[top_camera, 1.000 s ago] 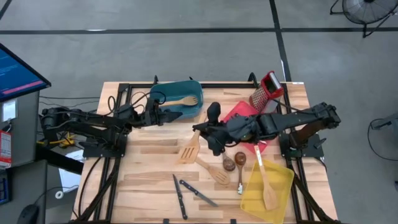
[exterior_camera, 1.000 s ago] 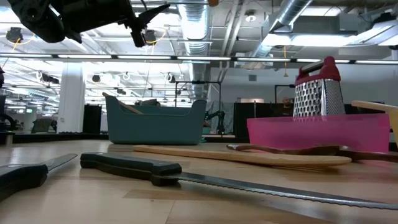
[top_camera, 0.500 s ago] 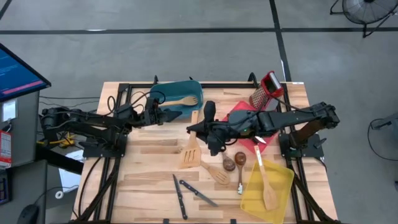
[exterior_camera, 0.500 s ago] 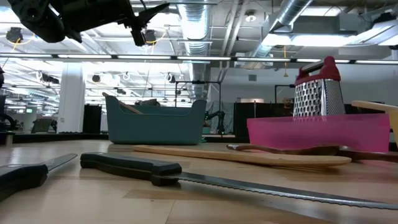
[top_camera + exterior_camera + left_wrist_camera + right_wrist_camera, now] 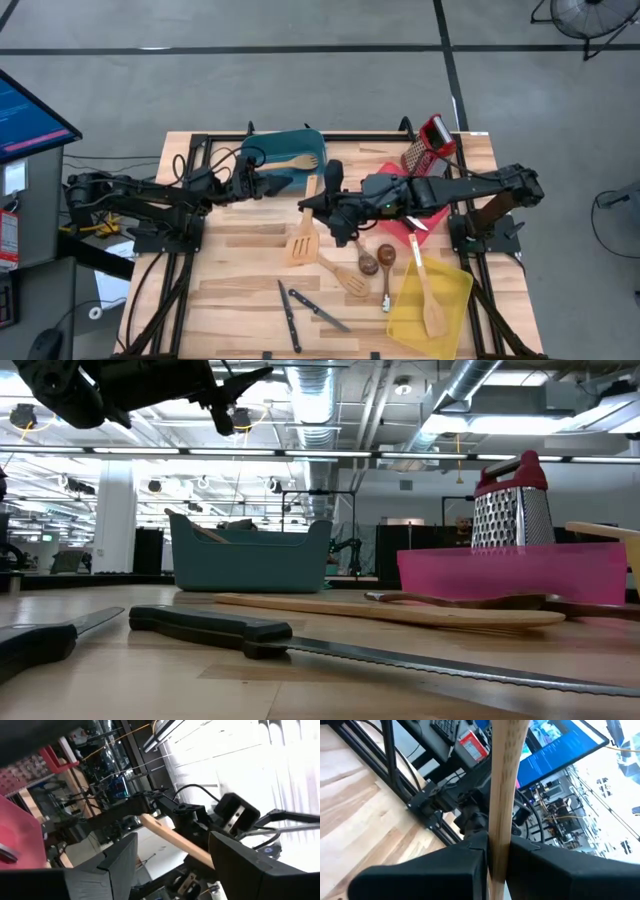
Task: Pick & Place Kitchen Items
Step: Put the wooden slotted spatula into the yellow bin
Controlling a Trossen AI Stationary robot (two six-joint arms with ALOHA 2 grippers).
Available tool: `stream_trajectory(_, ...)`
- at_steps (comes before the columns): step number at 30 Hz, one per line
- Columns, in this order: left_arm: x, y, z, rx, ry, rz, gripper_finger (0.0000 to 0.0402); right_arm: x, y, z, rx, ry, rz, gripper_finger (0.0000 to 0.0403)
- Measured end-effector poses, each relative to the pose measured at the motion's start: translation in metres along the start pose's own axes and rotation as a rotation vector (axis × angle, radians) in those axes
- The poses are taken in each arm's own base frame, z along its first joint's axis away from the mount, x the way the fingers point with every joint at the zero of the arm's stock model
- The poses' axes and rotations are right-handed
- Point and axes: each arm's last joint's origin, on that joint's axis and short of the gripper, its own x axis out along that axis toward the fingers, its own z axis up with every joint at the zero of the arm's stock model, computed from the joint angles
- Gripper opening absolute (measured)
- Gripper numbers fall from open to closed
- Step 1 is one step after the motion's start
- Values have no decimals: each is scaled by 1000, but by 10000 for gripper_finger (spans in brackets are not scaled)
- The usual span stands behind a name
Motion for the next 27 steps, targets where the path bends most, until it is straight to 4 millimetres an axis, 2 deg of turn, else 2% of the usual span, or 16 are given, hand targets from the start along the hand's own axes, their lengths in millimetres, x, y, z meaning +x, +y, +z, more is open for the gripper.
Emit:
stream_trajectory(9,4,-5,-10,-65,5,-7,227,1,-1,-2,11,4,-3,32)
stream_trajectory(16,27,-15,-20,-86,44,-46,227,1,-1,-3,3,11,8,32)
stream_trajectory(19,34,-11,-22,-87,57,-37,227,1,2,-5,-9,30,30,32)
stream_trajectory(27,38,5,-19,-166,20,28,227,0,5,-8,-38,88,51,32)
